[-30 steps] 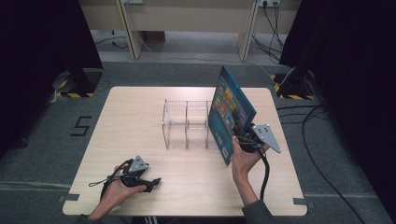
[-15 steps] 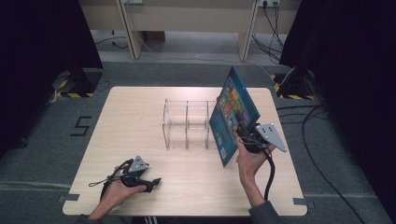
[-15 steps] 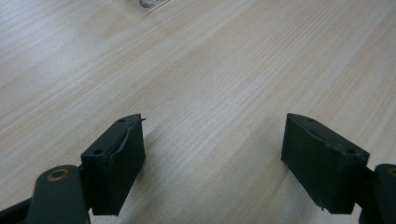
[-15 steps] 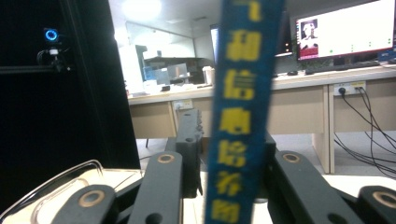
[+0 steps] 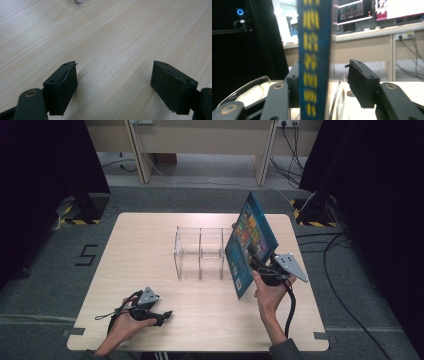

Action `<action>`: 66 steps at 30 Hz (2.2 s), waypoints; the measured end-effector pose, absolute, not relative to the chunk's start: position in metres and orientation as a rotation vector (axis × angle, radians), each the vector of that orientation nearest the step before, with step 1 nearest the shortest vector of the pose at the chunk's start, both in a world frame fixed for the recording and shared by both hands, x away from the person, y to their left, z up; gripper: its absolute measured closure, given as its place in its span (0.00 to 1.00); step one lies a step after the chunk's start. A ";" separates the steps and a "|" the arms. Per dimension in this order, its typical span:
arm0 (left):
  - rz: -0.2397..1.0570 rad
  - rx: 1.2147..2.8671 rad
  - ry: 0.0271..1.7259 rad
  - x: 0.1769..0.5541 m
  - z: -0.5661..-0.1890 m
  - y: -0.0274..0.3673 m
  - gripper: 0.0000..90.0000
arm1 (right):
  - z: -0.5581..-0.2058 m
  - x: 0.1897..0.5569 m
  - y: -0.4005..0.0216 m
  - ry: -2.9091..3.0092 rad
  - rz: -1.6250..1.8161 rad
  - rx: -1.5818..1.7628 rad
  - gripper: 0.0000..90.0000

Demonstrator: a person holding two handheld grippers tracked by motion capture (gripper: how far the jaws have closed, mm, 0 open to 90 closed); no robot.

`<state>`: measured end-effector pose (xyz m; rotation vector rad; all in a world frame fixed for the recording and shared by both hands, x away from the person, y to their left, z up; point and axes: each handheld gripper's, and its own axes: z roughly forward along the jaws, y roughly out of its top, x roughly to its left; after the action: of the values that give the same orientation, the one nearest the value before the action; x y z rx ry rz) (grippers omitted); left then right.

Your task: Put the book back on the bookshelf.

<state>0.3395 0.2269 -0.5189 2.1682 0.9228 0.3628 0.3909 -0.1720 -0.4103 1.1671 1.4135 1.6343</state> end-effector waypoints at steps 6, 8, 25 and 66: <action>0.363 2.168 0.923 0.340 -0.519 0.227 0.22 | -0.413 0.387 -0.177 1.463 1.656 1.164 0.51; 0.363 2.168 0.924 0.340 -0.519 0.227 0.22 | -0.413 0.386 -0.178 1.471 1.656 1.169 0.49; 0.354 2.170 0.876 0.337 -0.523 0.225 0.10 | -0.416 0.367 -0.191 1.553 1.682 1.135 0.35; 0.337 2.192 0.848 0.335 -0.522 0.228 0.09 | -0.432 0.324 -0.233 1.645 1.665 1.119 0.24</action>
<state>0.3347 0.2280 -0.5225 2.1923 0.8476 0.3366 0.3236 -0.2329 -0.4317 1.1188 1.6449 1.6649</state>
